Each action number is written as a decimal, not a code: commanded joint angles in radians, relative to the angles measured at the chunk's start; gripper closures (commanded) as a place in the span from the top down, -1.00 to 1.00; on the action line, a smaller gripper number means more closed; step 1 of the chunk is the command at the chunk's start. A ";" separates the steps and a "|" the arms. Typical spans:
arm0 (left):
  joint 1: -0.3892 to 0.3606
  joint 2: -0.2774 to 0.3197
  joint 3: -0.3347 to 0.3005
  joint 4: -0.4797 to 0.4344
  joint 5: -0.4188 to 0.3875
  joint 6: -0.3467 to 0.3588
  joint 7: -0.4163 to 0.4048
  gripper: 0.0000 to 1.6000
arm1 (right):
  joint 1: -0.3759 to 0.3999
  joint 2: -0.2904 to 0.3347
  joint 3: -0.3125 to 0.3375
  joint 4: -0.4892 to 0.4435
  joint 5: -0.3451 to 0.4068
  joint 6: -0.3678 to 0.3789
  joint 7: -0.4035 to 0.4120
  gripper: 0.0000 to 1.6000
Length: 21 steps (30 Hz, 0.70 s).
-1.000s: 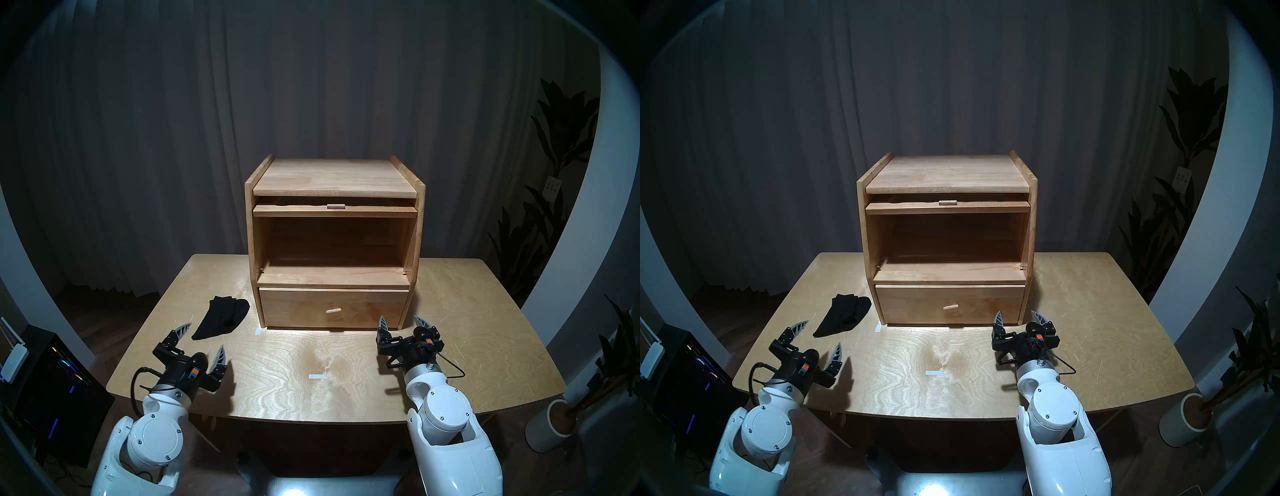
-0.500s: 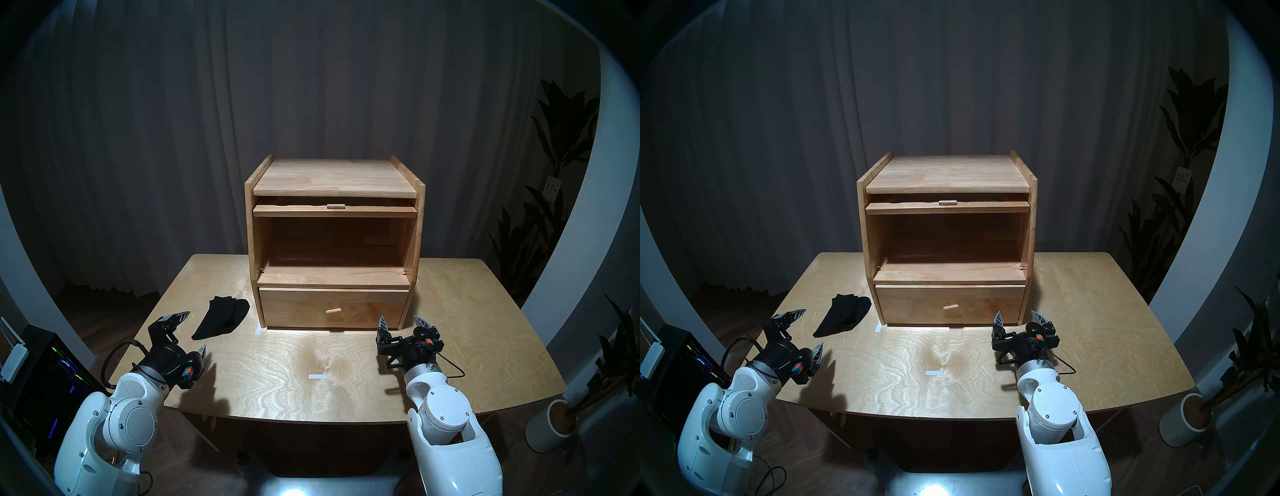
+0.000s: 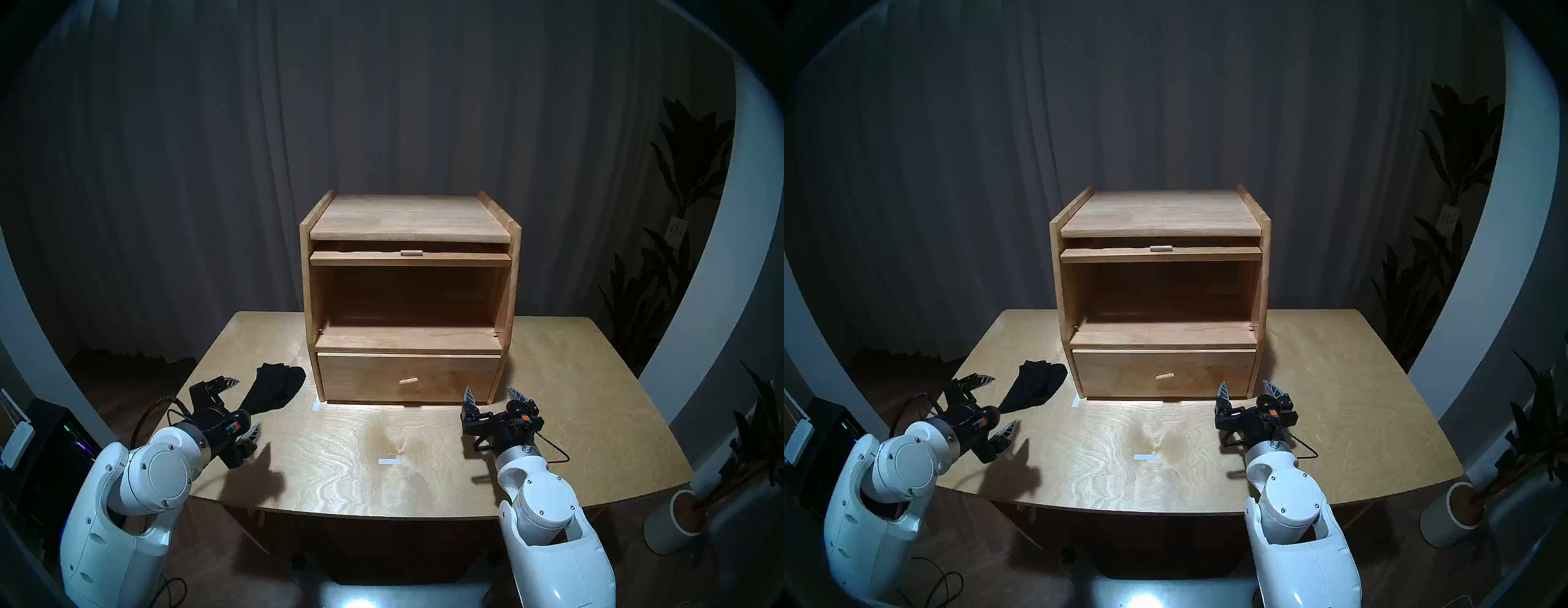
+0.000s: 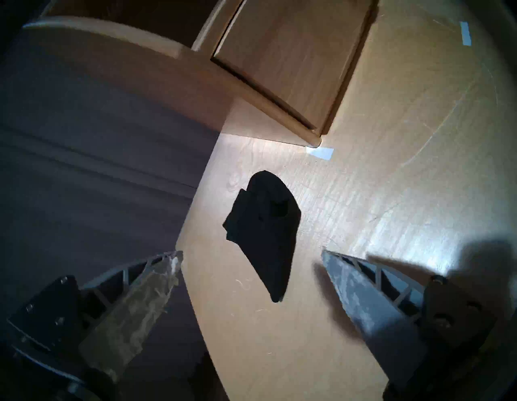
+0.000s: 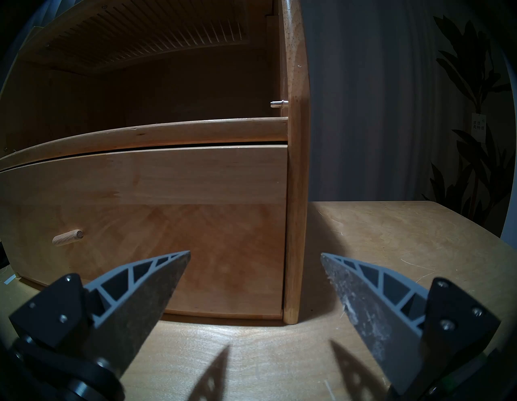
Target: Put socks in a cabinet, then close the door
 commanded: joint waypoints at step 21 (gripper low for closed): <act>-0.313 0.052 0.248 0.280 0.204 0.100 0.060 1.00 | 0.002 -0.001 0.001 -0.030 0.000 -0.006 -0.001 1.00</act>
